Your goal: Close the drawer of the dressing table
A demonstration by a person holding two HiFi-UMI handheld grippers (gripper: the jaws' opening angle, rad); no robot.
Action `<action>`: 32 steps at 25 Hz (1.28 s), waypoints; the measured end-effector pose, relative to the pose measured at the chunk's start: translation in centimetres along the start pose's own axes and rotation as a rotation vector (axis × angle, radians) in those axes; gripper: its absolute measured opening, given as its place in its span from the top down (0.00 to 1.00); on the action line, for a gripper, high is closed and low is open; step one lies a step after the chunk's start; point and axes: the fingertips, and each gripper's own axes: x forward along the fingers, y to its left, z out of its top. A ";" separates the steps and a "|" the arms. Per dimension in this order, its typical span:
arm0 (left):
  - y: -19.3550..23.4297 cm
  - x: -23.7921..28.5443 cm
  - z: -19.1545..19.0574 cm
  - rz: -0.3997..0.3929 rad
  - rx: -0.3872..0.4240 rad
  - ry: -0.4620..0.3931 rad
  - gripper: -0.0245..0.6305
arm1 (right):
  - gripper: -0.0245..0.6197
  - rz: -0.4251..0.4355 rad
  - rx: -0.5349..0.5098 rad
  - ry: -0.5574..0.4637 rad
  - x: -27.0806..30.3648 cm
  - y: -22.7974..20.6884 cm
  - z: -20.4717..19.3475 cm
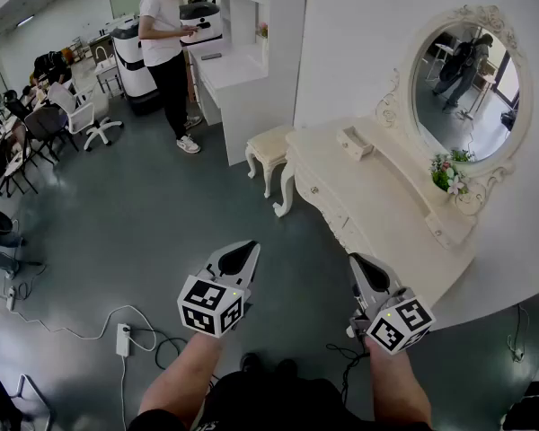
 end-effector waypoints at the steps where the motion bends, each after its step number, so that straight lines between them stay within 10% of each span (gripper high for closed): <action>1: 0.2 -0.1 0.2 -0.004 0.006 -0.006 0.95 | 0.95 -0.006 -0.004 -0.013 0.3 0.1 0.4; 32: -3.8 1.3 1.5 0.023 0.062 -0.009 0.95 | 0.95 -0.022 -0.083 -0.023 -3.7 -2.5 0.6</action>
